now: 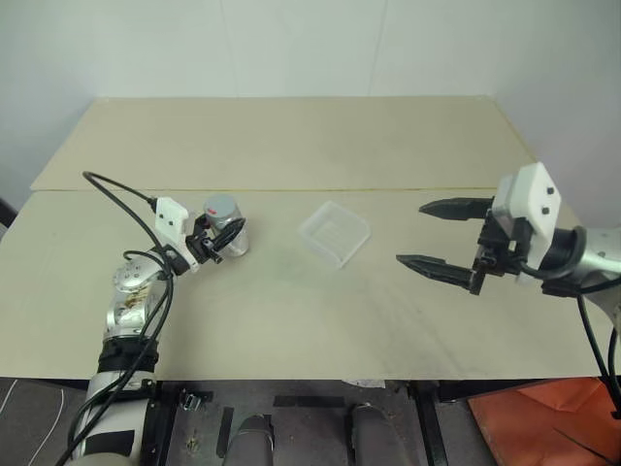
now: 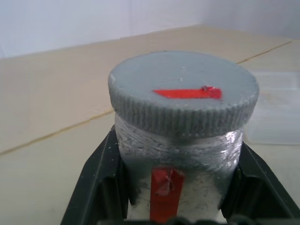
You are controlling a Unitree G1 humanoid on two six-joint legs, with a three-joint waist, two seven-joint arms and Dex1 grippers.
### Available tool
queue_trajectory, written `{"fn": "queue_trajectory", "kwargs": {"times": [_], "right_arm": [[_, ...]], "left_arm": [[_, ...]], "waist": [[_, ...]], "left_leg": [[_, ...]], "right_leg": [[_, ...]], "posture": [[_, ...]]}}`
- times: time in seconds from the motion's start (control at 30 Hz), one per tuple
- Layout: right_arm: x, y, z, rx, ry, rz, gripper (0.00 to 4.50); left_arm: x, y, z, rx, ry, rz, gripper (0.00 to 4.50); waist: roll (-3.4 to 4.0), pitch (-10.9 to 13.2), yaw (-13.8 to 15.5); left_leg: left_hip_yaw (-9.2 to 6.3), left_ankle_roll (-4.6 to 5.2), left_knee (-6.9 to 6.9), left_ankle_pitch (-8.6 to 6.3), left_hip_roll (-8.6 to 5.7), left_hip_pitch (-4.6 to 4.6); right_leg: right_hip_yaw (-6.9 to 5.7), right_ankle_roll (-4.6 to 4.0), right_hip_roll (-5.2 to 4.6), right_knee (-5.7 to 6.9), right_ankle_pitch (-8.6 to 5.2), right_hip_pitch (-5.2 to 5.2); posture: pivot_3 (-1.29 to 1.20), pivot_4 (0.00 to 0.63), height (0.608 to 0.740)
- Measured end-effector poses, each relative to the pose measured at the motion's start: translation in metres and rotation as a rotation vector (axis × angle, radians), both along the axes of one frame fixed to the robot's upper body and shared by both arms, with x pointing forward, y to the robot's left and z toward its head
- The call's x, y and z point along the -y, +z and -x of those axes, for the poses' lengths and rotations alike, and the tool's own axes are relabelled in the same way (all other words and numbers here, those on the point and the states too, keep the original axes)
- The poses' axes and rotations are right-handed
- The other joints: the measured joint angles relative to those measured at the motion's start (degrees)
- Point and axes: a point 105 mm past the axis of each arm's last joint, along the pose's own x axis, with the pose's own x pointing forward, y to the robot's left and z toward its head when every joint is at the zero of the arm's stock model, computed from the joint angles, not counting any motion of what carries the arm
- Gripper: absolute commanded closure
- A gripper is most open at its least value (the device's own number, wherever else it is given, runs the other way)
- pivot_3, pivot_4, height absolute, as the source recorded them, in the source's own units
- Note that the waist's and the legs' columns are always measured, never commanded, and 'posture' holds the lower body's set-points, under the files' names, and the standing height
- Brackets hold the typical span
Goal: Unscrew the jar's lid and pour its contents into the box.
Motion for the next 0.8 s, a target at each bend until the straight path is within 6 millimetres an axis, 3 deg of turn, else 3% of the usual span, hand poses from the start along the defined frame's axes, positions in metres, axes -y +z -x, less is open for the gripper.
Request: {"fn": "queue_trajectory", "kwargs": {"times": [0.2, 0.4, 0.57, 0.8], "right_arm": [[-0.019, 0.015, -0.007, 0.019, 0.071, -0.090, 0.00], [-0.065, 0.041, -0.013, 0.017, 0.203, -0.194, 0.00], [-0.089, 0.044, -0.028, -0.020, 0.184, -0.225, 0.00], [-0.104, 0.043, -0.039, -0.030, 0.152, -0.242, 0.00]], "left_arm": [[0.030, 0.035, 0.023, 0.010, -0.296, -0.202, 2.52], [0.067, 0.068, 0.031, 0.037, -0.541, -0.139, 2.52], [0.092, 0.066, 0.030, 0.017, -0.662, -0.099, 2.52], [0.107, 0.065, 0.030, 0.020, -0.750, -0.103, 2.52]], "waist": [[0.01, 0.0, -0.3], [0.01, 0.0, -0.5], [0.01, 0.0, -1.0], [0.02, 0.0, -1.8]], "left_leg": [[0.00, -0.02, -0.02, 0.01, 0.00, 0.00], [-0.02, -0.03, 0.00, 0.02, 0.00, -0.04], [-0.04, -0.06, 0.00, 0.04, -0.01, -0.06], [-0.05, -0.06, -0.01, 0.04, -0.01, -0.05]], "right_leg": [[0.01, 0.00, 0.00, 0.00, 0.00, -0.01], [-0.01, 0.00, 0.00, -0.01, 0.00, -0.04], [-0.03, 0.00, 0.00, 0.00, 0.00, -0.06], [-0.03, 0.00, 0.00, 0.06, 0.00, -0.10]], "posture": [[0.00, 0.150, 0.740], [0.00, 0.150, 0.740], [0.00, 0.150, 0.740], [0.00, 0.150, 0.740]]}}
